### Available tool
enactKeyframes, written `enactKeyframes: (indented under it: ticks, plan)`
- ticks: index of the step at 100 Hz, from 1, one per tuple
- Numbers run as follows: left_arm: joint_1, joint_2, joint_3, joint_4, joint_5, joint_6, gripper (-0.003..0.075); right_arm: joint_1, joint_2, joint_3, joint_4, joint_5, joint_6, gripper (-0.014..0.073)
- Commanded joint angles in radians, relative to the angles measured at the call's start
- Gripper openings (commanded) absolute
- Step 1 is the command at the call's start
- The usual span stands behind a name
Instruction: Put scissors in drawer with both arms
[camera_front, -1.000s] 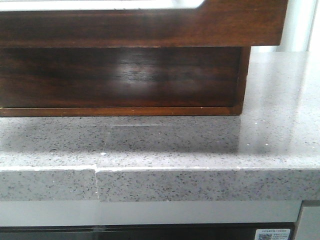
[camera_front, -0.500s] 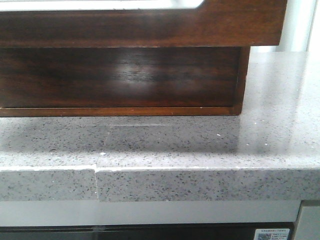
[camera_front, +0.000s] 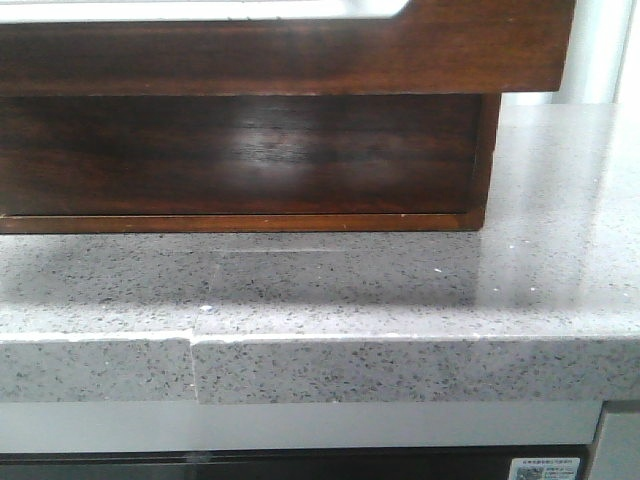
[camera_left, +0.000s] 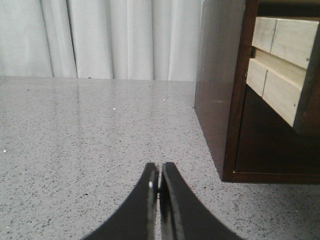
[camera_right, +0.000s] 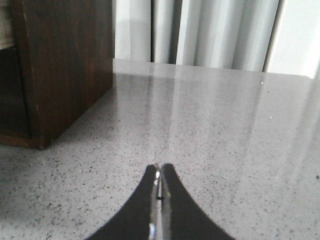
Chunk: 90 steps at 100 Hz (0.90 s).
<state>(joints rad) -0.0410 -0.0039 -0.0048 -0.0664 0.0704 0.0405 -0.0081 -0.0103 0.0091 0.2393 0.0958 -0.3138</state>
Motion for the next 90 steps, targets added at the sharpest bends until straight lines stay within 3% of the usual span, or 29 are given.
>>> enactKeyframes:
  ticks: [1,15,27,32,90]
  plan:
    - [0.005,-0.03,0.037,-0.001,-0.084,-0.008,-0.002,-0.003,-0.022,0.018,0.005,-0.104,0.0,-0.0069]
    - [0.005,-0.03,0.037,-0.001,-0.084,-0.008,-0.002,-0.003,-0.022,0.018,-0.033,-0.12,0.044,-0.0069]
    - [0.005,-0.03,0.037,-0.001,-0.084,-0.008,-0.002,-0.003,-0.022,0.018,-0.31,-0.148,0.375,-0.0069]
    - [0.005,-0.03,0.037,-0.001,-0.084,-0.008,-0.002,-0.003,-0.022,0.018,-0.371,-0.148,0.434,-0.0069]
    - [0.005,-0.03,0.037,-0.001,-0.084,-0.008,-0.002,-0.003,-0.022,0.018,-0.369,-0.146,0.436,-0.0069]
